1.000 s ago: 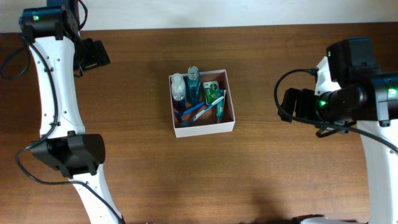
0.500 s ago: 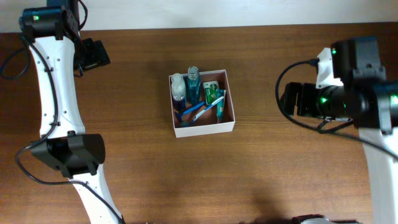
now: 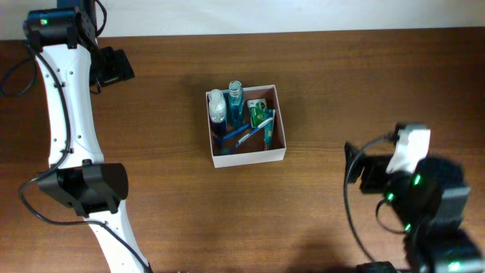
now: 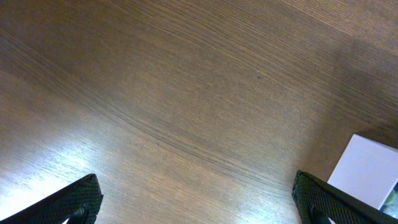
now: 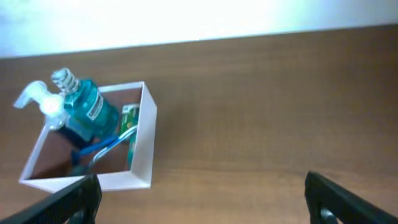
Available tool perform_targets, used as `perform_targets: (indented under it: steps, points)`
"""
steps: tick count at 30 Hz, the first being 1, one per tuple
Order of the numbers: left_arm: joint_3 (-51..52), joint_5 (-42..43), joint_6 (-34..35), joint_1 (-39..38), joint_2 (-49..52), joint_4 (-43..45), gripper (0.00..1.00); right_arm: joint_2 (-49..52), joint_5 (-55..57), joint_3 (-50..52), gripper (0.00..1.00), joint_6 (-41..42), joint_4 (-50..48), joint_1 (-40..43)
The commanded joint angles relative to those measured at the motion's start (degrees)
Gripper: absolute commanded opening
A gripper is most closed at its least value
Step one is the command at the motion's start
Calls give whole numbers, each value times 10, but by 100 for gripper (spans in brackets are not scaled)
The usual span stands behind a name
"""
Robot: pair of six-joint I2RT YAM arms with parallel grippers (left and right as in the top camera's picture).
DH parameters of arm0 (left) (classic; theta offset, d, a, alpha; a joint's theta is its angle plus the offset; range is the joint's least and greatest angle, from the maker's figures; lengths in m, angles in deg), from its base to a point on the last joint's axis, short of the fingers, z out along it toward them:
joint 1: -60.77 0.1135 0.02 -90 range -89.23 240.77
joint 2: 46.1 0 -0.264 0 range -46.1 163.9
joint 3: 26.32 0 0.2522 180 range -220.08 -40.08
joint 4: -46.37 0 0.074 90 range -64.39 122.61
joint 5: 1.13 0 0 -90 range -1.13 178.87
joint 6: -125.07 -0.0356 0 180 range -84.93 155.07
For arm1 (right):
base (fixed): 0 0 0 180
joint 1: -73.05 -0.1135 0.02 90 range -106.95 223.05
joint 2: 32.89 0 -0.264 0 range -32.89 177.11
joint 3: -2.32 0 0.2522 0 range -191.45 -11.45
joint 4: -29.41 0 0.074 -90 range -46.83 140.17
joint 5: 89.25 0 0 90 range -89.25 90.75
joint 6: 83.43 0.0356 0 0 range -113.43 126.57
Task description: Pack container
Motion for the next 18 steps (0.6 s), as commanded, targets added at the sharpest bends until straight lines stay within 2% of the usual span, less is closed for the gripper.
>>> perform_targets:
  steps: [1,6,11,18]
  points:
    - [2,0,-5,1,-5,0,99,-85,-1,119,99,-3,-62,-2]
    - [2,0,-5,1,-5,0,99,-205,-21,272,99,-4,-179,-1]
    - [2,0,-5,1,-5,0,99,-302,-64,388,99,-8,-251,32]
    - [2,0,-5,1,-5,0,99,-356,-88,458,99,-17,-301,62]
